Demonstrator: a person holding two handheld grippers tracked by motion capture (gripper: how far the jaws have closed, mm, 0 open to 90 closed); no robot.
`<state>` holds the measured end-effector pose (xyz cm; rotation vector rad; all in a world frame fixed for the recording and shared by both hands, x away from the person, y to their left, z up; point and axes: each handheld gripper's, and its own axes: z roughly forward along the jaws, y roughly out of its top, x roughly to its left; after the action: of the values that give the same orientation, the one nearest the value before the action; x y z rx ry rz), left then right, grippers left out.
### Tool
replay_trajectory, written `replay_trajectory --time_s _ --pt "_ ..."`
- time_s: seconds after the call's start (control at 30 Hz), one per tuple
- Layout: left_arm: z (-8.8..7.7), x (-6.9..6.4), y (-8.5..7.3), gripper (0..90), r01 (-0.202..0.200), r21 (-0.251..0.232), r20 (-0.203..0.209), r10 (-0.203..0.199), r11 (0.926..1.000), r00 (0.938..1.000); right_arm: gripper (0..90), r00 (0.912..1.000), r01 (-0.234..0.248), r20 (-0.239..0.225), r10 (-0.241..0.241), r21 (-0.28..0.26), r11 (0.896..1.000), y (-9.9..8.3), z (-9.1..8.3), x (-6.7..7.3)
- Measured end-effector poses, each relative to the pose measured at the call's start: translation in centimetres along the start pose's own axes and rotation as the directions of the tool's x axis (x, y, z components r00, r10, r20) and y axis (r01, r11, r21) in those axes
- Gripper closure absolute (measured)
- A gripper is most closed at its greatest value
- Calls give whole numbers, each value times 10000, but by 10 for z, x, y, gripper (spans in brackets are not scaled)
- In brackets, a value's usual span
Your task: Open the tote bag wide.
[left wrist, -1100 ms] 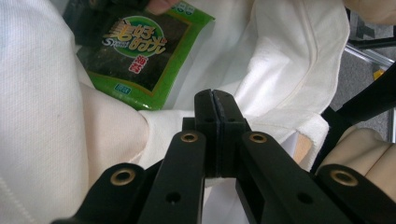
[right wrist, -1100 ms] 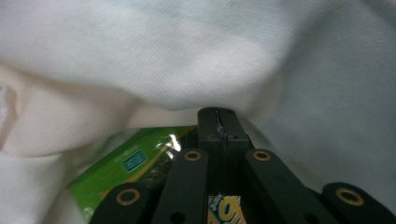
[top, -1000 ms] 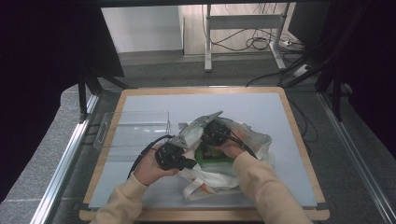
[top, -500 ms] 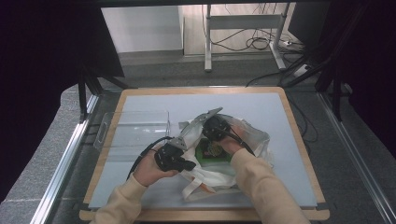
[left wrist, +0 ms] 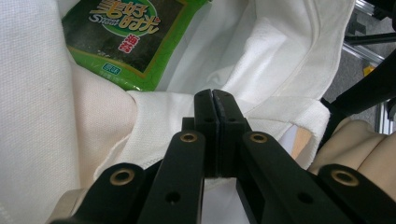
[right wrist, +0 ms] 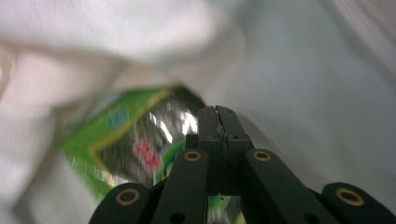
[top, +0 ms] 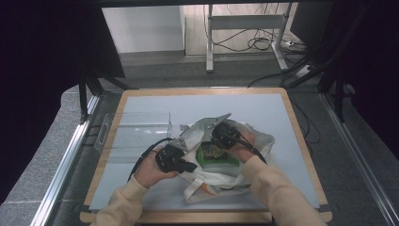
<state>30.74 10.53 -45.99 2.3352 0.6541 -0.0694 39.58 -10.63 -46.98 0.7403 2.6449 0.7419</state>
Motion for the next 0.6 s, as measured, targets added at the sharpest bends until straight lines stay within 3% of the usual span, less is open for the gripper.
replay_trajectory --time_s 0.1,0.2,0.3,0.43,0.6 --pt "0 -1 0 892 49 -64 14 -49 10000 10000 892 9989 -126 457 105 463 9988 -13 -14 -7" --pt "0 0 0 892 68 -65 14 -68 10000 10000 892 9967 -359 753 297 828 9959 -20 -16 -15" --pt "0 1 -1 892 82 -65 3 -82 9999 10000 891 9944 -241 1054 118 1162 9929 -23 -13 -20" --pt "0 2 -1 892 117 -49 15 -117 9999 9999 891 9923 -245 1235 93 1217 9923 -24 -8 -26" --pt "0 3 -2 892 139 -19 16 -139 9999 9999 891 9834 -226 1813 22 1102 9937 -23 -1 -36"
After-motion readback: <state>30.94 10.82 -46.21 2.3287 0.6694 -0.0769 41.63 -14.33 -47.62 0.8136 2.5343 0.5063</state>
